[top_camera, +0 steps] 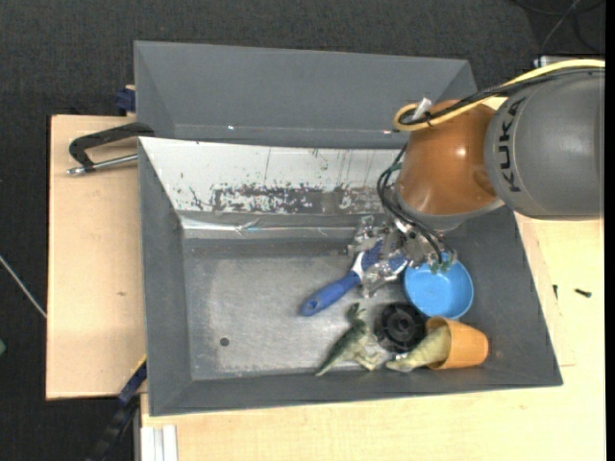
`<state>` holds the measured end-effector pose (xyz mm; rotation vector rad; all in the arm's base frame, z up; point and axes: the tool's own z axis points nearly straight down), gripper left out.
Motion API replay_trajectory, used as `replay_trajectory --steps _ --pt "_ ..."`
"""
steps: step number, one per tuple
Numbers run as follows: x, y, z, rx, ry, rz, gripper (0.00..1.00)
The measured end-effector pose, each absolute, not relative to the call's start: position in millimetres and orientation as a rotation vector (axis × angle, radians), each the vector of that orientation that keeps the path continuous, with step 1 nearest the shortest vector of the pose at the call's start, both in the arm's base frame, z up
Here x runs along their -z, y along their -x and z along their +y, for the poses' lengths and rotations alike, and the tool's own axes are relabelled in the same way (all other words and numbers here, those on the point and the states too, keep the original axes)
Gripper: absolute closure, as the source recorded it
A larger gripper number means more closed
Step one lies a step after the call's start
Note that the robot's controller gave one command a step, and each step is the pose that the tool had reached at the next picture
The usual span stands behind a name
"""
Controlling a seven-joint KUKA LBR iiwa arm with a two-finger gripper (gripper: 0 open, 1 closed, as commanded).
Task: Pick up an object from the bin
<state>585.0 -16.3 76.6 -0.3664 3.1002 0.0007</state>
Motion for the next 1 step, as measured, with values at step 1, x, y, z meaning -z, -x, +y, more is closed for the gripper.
replay_trajectory --steps 1 --pt "-224.7 -592.8 -3.1 0.001 0.373 3.104 1.0"
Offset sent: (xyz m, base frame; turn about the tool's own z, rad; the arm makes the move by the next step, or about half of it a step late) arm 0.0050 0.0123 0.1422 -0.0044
